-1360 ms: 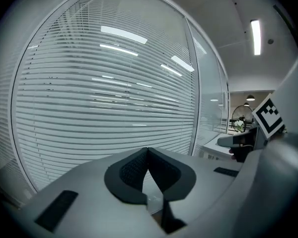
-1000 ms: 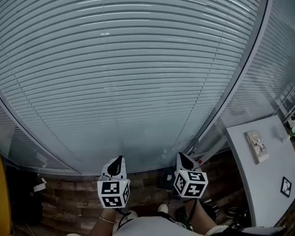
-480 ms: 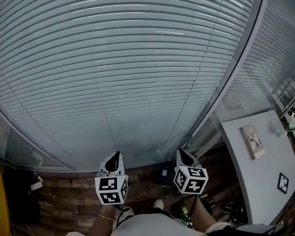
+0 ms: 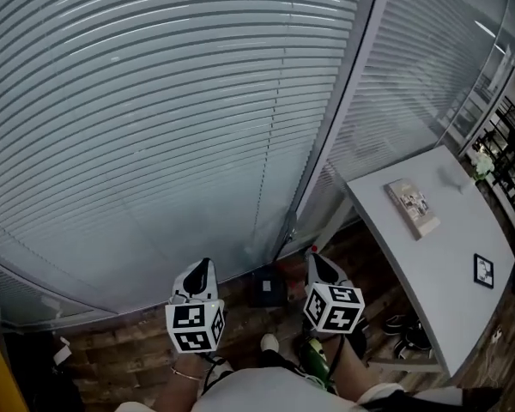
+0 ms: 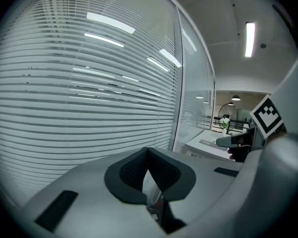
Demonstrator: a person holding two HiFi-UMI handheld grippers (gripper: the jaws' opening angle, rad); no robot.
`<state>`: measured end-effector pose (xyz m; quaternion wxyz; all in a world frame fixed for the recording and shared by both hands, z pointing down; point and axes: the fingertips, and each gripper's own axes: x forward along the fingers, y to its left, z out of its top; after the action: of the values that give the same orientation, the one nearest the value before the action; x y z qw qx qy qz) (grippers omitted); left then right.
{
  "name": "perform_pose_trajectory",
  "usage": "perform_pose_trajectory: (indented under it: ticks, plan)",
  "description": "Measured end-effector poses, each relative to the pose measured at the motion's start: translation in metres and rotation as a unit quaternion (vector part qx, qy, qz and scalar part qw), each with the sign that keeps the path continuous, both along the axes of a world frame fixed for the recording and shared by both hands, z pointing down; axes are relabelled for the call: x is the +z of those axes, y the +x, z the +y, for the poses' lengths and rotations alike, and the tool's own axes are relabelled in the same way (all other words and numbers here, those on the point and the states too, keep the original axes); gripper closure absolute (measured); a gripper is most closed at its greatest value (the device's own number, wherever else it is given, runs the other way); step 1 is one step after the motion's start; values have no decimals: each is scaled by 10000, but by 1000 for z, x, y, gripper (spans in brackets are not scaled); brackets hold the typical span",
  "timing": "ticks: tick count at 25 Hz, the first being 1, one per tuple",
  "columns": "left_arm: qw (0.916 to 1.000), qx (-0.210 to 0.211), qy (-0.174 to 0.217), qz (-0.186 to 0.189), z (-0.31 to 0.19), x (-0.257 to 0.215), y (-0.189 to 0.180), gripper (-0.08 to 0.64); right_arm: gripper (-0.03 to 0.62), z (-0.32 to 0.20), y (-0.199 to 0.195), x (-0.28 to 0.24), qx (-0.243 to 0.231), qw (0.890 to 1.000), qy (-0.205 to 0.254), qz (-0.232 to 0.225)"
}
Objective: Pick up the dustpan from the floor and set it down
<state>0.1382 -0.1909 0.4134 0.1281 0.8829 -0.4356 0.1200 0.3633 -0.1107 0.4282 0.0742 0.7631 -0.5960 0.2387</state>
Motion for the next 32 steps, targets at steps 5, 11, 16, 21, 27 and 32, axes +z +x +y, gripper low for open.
perform_pose_trajectory:
  ticks: [5,11,16,21,27,32]
  plan:
    - [9985,546,9,12,8,0,54,543,560,31,41,0,521,9986,-3,-7]
    - [9954,960,29,29,17,0,102,543,560,54,75,2,863,9963,-14,-13]
    - [9942,1079,-26,-39,21,9,123,543,560,62,90,10,961,9953,-56,-83]
    - [9935,1101,-196,-207,22,32,134,543,560,62,98,31,977,9947,-193,-235]
    - [9919,1171,-363,-343,16,64,150,543,560,54,107,67,973,9932,-423,-485]
    - [9904,1184,-530,-488,20,101,163,543,560,58,114,106,937,9908,-677,-703]
